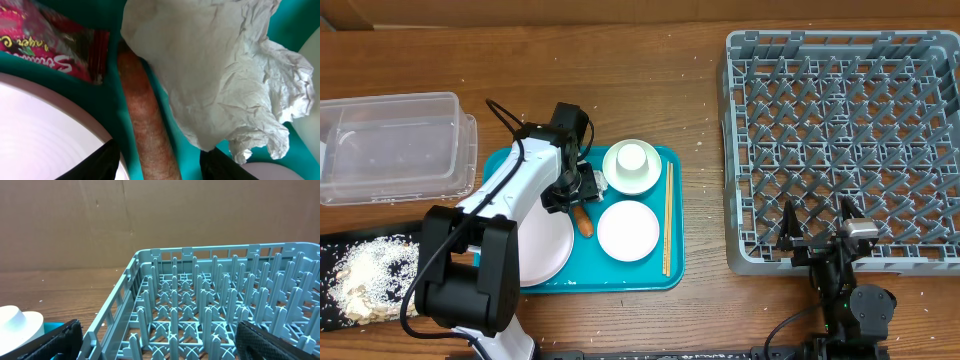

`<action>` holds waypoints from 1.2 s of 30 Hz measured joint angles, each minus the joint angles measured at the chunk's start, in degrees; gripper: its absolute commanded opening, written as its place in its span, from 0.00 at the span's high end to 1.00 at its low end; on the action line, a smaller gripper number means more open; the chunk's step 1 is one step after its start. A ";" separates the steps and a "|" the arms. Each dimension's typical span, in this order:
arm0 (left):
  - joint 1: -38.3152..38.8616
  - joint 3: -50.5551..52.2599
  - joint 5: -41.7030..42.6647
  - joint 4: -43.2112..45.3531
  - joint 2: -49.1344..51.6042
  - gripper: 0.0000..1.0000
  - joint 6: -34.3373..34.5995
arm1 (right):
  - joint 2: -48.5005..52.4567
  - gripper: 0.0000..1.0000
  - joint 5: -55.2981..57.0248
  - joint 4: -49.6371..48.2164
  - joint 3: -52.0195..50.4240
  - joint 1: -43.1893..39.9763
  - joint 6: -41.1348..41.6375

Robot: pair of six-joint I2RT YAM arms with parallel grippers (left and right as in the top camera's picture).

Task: Sort waste into correct bins and load items into the dishwasher
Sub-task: 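Grasp the carrot on the tray with the left gripper, then carry the carrot left and lower it onto the black tray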

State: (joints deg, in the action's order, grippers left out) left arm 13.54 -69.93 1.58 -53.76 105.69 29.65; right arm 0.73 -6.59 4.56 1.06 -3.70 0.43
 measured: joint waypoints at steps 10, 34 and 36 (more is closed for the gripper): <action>0.00 0.00 -0.83 1.92 2.01 0.49 -0.02 | 0.00 0.00 0.00 -0.02 0.00 0.00 0.00; 5.01 0.00 -0.98 -0.70 2.89 0.80 -0.50 | 0.00 0.00 0.00 -0.02 0.00 0.00 -0.02; 5.03 0.00 -0.98 -1.31 2.89 0.84 -0.13 | 0.00 0.00 0.02 -0.04 0.00 0.00 0.00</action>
State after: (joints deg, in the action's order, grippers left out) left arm 18.57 -69.93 0.60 -55.07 108.57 29.52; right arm 0.73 -6.57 4.51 1.06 -3.70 0.43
